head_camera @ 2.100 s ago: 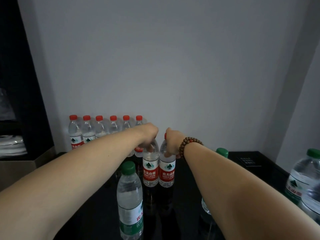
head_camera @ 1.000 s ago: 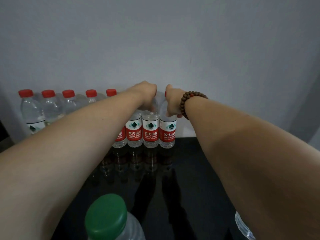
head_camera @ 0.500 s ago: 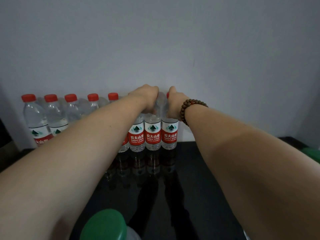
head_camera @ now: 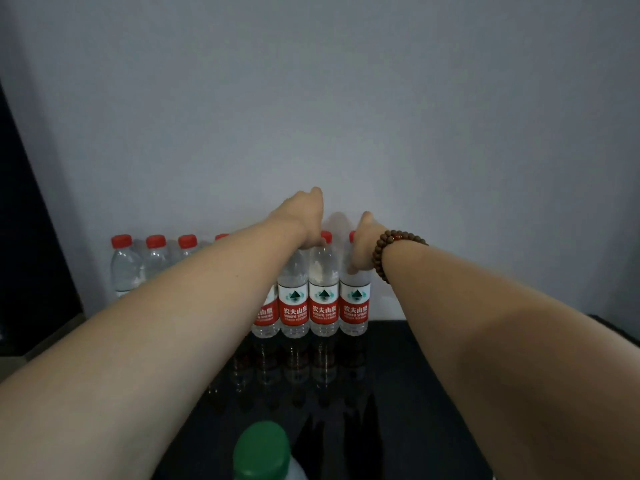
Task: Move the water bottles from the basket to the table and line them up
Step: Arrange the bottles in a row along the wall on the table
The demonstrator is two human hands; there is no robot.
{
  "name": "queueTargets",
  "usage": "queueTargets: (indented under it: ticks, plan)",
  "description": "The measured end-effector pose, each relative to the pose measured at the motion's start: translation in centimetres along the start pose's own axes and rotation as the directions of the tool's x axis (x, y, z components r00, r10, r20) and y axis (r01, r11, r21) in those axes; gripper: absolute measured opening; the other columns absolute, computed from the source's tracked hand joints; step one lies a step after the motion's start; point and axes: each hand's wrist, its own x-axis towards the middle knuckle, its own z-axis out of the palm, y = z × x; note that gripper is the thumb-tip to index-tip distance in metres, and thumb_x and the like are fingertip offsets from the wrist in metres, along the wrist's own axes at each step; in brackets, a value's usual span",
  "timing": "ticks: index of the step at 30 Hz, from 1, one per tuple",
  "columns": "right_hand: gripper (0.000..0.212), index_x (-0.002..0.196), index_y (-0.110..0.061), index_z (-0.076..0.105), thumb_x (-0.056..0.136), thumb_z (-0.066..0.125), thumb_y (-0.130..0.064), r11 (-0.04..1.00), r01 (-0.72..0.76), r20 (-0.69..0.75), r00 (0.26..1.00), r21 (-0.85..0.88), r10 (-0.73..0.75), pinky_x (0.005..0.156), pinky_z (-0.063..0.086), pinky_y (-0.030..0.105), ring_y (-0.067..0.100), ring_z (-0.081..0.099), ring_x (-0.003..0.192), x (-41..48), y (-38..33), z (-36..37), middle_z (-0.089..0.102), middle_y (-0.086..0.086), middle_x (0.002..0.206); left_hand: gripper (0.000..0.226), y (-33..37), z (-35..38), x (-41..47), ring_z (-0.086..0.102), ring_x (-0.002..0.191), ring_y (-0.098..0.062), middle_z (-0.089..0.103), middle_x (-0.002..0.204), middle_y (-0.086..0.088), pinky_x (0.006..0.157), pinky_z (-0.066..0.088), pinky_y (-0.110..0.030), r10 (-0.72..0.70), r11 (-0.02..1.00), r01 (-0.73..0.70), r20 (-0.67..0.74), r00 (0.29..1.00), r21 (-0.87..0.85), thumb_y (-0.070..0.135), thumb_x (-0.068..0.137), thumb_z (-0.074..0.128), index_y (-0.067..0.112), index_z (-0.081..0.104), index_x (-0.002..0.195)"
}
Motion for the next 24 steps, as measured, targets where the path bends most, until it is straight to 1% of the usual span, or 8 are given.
queueTargets:
  ticks: [3,5,7,9,11,16,19,24]
  plan:
    - [0.069,0.144,0.000,0.037,0.089,0.076,-0.018,0.993,0.058,-0.053,0.997,-0.101,-0.064,0.084,0.052,0.034,0.032,0.063,0.116,-3.5,-0.5,-2.8,0.062,0.018,0.128,0.027,0.3,-4.0,-1.9,0.063,0.075,-0.025,0.067,0.093,-0.007,0.064,0.049,-0.033,-0.025,0.993,0.026,-0.015,1.000,0.111,0.022,0.083,0.082,0.009,0.059,0.087]
    - [0.037,0.125,0.001,0.060,0.095,0.069,-0.020,0.972,0.123,-0.051,0.990,-0.198,-0.135,0.076,0.051,0.030,0.028,0.067,0.106,-6.4,-0.5,-5.1,0.068,0.015,0.119,0.030,1.2,-6.5,-3.7,0.063,0.059,-0.017,0.070,0.067,-0.003,0.060,0.051,-0.031,-0.024,0.977,0.011,0.061,0.998,0.211,0.022,0.085,0.081,0.011,0.062,0.065]
    - [0.027,0.113,0.002,0.067,0.096,0.067,-0.019,0.964,0.149,-0.022,0.987,-0.219,-0.158,0.076,0.056,0.031,0.027,0.070,0.095,-9.4,-0.3,-7.8,0.070,0.014,0.109,0.033,2.4,-8.6,-5.7,0.070,0.059,-0.012,0.069,0.053,0.003,0.069,0.059,-0.030,-0.028,0.969,-0.014,0.166,0.986,0.248,0.029,0.088,0.080,0.011,0.067,0.064]
    - [0.014,0.093,0.001,0.066,0.093,0.071,-0.012,0.986,0.145,0.001,0.989,-0.081,-0.146,0.071,0.057,0.034,0.027,0.067,0.079,-12.5,0.3,-10.8,0.066,0.015,0.100,0.030,4.0,-10.5,-7.8,0.076,0.067,-0.012,0.074,0.059,0.003,0.081,0.062,-0.034,-0.035,0.969,-0.030,0.255,0.966,0.247,0.034,0.088,0.080,0.010,0.072,0.072]
    - [0.020,0.074,-0.005,0.060,0.087,0.074,-0.003,0.991,0.125,0.007,0.992,0.047,-0.126,0.061,0.053,0.034,0.024,0.060,0.066,-15.5,1.0,-13.2,0.065,0.013,0.088,0.028,6.0,-12.1,-10.1,0.078,0.071,-0.013,0.076,0.065,0.001,0.085,0.062,-0.036,-0.010,0.971,-0.065,0.314,0.949,0.228,0.037,0.088,0.079,0.010,0.075,0.081]
    - [0.022,0.105,0.006,0.063,0.095,0.071,-0.013,0.999,0.000,0.006,1.000,-0.042,0.000,0.082,0.063,0.048,0.035,0.077,0.088,-21.3,5.4,-15.6,0.074,0.021,0.099,0.027,12.6,-14.7,-15.3,0.076,0.063,-0.014,0.077,0.067,0.001,0.075,0.064,-0.034,0.118,0.972,-0.178,0.343,0.932,0.151,0.033,0.089,0.078,0.008,0.075,0.098]
    - [0.017,0.093,0.002,0.061,0.094,0.072,-0.011,0.997,-0.044,0.003,0.999,-0.070,0.045,0.083,0.063,0.048,0.034,0.077,0.089,-24.4,8.8,-17.0,0.075,0.020,0.093,0.028,16.8,-14.9,-17.8,0.074,0.056,-0.013,0.074,0.061,0.003,0.061,0.062,-0.030,0.185,0.970,-0.227,0.350,0.918,0.083,0.034,0.094,0.072,0.006,0.073,0.099]
    - [0.022,0.106,0.003,0.066,0.095,0.071,-0.015,0.966,-0.133,0.028,0.989,-0.223,0.143,0.093,0.059,0.044,0.029,0.073,0.097,-28.5,14.0,-19.1,0.073,0.017,0.096,0.046,22.5,-12.9,-21.0,0.077,0.065,-0.022,0.077,0.086,-0.010,0.077,0.064,-0.037,0.199,0.973,-0.229,0.354,0.914,0.044,0.041,0.106,0.048,0.000,0.067,0.113]
